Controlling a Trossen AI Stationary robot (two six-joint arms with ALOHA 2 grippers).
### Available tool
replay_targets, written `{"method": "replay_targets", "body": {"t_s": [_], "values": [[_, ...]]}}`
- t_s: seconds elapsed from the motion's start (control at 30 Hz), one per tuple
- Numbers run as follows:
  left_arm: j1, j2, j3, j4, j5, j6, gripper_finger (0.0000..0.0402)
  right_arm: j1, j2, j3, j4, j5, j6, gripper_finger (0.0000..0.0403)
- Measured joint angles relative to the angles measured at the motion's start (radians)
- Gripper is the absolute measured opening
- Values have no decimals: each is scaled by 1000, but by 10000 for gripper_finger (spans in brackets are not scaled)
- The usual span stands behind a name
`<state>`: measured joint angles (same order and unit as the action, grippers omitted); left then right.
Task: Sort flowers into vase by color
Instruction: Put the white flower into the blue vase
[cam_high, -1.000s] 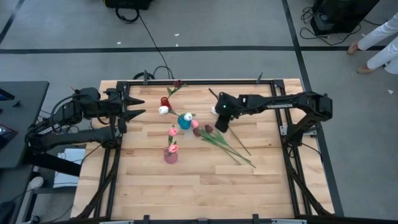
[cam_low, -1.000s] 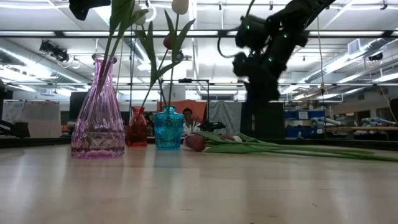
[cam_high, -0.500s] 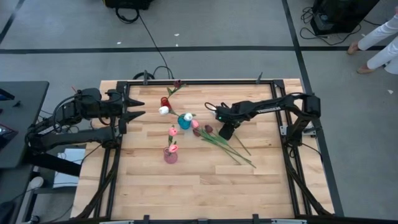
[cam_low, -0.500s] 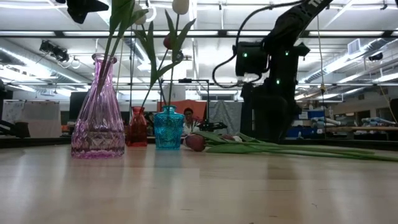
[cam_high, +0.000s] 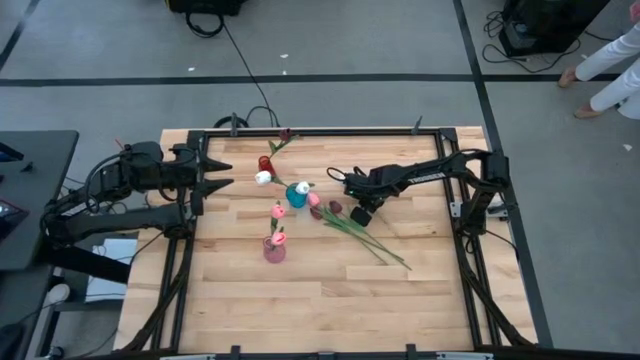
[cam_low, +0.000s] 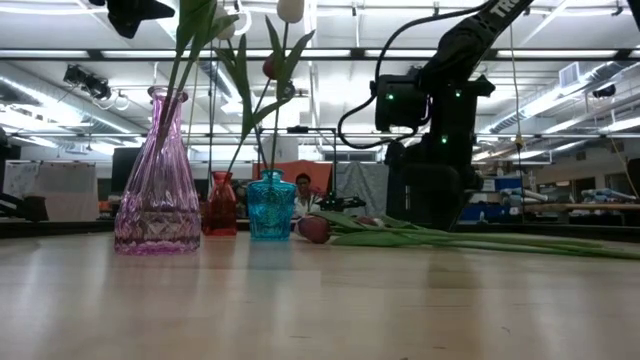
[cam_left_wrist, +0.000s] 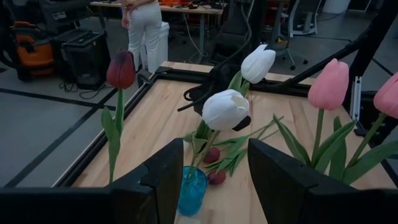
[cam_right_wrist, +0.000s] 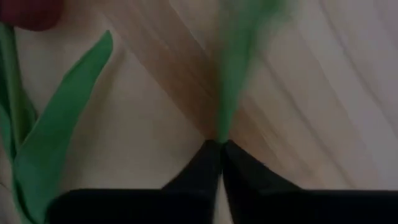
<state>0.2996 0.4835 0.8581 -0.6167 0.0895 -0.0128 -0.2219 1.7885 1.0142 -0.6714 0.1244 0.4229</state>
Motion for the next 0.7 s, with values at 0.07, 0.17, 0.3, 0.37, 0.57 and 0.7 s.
{"method": "replay_targets", "body": {"t_s": [0.07, 0.17, 0.3, 0.37, 0.57, 0.7], "values": [[0, 0, 0, -6, 0, 0, 186, -1, -6, 0, 2, -11, -35, 12], [0, 0, 0, -18, 0, -3, 186, -2, -33, 8, 12, -6, -63, 17], [0, 0, 0, -34, 0, -6, 186, -2, -134, 18, 161, -12, -152, 9], [0, 0, 0, -37, 0, -6, 186, -2, -179, 18, 273, -16, -206, 6], [0, 0, 0, -35, 0, -21, 186, -6, -237, 18, 744, -90, -318, 14], [0, 0, 0, -36, 0, -22, 186, -9, -199, 18, 1036, -107, -321, 14]]}}
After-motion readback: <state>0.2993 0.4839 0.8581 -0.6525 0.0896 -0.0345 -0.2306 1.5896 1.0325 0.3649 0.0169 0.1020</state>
